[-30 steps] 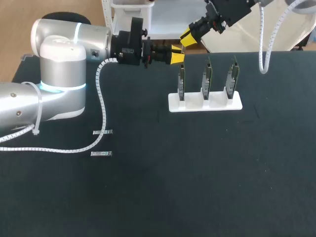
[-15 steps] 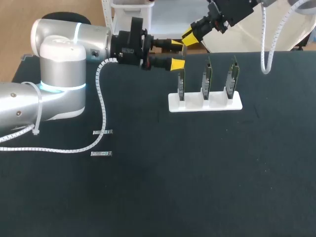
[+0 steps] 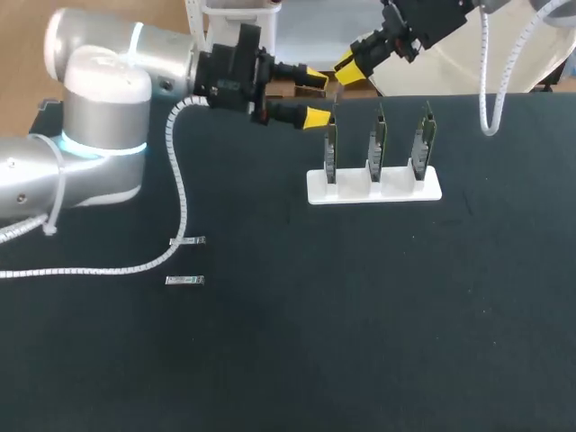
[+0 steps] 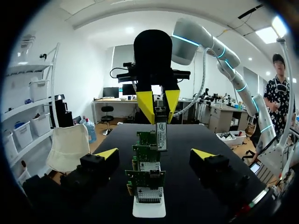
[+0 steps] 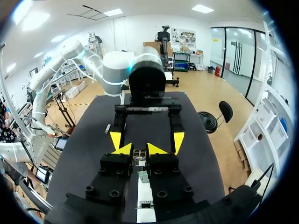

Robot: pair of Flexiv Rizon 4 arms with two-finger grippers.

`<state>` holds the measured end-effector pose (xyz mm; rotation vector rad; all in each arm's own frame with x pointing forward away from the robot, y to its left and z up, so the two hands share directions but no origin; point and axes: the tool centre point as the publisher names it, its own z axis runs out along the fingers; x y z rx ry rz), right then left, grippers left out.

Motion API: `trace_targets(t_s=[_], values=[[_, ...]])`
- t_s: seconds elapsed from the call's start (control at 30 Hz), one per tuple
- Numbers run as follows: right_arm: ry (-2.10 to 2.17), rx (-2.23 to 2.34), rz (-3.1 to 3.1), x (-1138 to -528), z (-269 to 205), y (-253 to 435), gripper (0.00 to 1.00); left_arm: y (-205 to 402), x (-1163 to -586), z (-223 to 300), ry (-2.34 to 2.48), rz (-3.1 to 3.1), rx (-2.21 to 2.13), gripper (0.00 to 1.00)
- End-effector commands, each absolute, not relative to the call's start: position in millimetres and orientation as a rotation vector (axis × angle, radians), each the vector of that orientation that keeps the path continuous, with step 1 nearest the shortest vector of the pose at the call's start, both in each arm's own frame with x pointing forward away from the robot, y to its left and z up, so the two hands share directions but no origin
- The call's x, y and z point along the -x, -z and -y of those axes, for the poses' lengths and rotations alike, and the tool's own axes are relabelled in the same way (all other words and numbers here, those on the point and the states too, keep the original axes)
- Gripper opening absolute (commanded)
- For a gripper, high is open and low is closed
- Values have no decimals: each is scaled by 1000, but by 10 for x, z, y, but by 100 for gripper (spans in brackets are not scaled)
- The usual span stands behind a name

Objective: Pick up the optical module with the left hand, and insert it into the network port with the right hand.

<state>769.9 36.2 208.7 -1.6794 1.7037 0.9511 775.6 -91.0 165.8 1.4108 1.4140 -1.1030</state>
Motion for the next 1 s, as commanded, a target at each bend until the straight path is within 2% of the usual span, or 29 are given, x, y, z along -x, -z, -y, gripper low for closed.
trace_targets(t_s=[0.03, 0.43, 1.0], values=[[-946, 1672, -1702, -7670, -343, -2078, 0, -1702, -7624, 768, 1046, -1457, -1432, 100], [-945, 1666, -1706, -7691, -339, -2063, 0, -1342, -7526, 590, 979, -1661, -1487, 100], [-938, 1671, -1712, -7715, -312, -2066, 0, -1222, -7706, 627, 945, -1689, -1577, 100]])
